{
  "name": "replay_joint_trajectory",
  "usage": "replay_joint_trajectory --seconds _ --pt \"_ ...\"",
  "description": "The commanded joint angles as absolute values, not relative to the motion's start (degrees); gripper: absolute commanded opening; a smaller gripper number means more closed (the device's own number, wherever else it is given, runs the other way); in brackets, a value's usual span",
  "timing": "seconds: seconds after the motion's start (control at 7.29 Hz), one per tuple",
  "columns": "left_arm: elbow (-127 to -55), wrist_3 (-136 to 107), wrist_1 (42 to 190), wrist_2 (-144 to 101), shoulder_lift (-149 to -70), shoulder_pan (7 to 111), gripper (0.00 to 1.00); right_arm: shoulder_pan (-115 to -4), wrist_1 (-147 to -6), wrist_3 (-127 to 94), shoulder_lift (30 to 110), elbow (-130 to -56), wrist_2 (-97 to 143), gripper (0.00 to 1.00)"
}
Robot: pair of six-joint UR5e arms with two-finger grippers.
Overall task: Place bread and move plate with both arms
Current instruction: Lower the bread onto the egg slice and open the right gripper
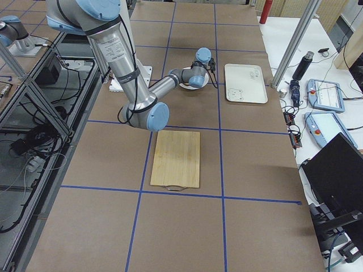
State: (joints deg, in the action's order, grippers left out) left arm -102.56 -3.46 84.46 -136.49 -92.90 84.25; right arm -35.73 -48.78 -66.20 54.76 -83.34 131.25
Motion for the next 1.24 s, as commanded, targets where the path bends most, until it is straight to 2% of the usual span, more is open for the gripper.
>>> replay_joint_trajectory --seconds 0.0,0.14,0.27,0.41,0.55,0.96,1.1 --pt "-102.57 -3.43 84.46 -136.49 -92.99 84.29 0.99 -35.68 -48.78 -66.18 54.67 -83.23 131.22 0.17" --pt "-102.57 -3.43 84.46 -136.49 -92.99 84.29 0.99 -35.68 -48.78 -66.18 54.49 -83.15 131.05 0.43" --pt "-102.57 -3.43 84.46 -136.49 -92.99 84.29 0.99 -35.6 -48.87 -66.09 54.41 -83.23 131.04 0.57" --pt "-102.66 -3.51 84.46 -136.49 -92.99 84.29 0.99 -35.6 -48.87 -66.09 54.49 -83.23 131.04 0.61" --pt "-102.66 -3.52 84.38 -136.49 -93.16 84.29 0.99 -35.6 -48.87 -66.27 54.49 -83.23 131.04 0.73" --pt "-103.27 -12.68 84.99 -138.76 -94.73 84.11 0.99 -39.53 -49.56 -66.62 55.54 -84.63 133.4 0.75" --pt "-103.18 -16.4 85.69 -142.87 -95.88 83.76 0.99 -43.55 -49.57 -66.62 58.59 -85.42 135.68 0.76"
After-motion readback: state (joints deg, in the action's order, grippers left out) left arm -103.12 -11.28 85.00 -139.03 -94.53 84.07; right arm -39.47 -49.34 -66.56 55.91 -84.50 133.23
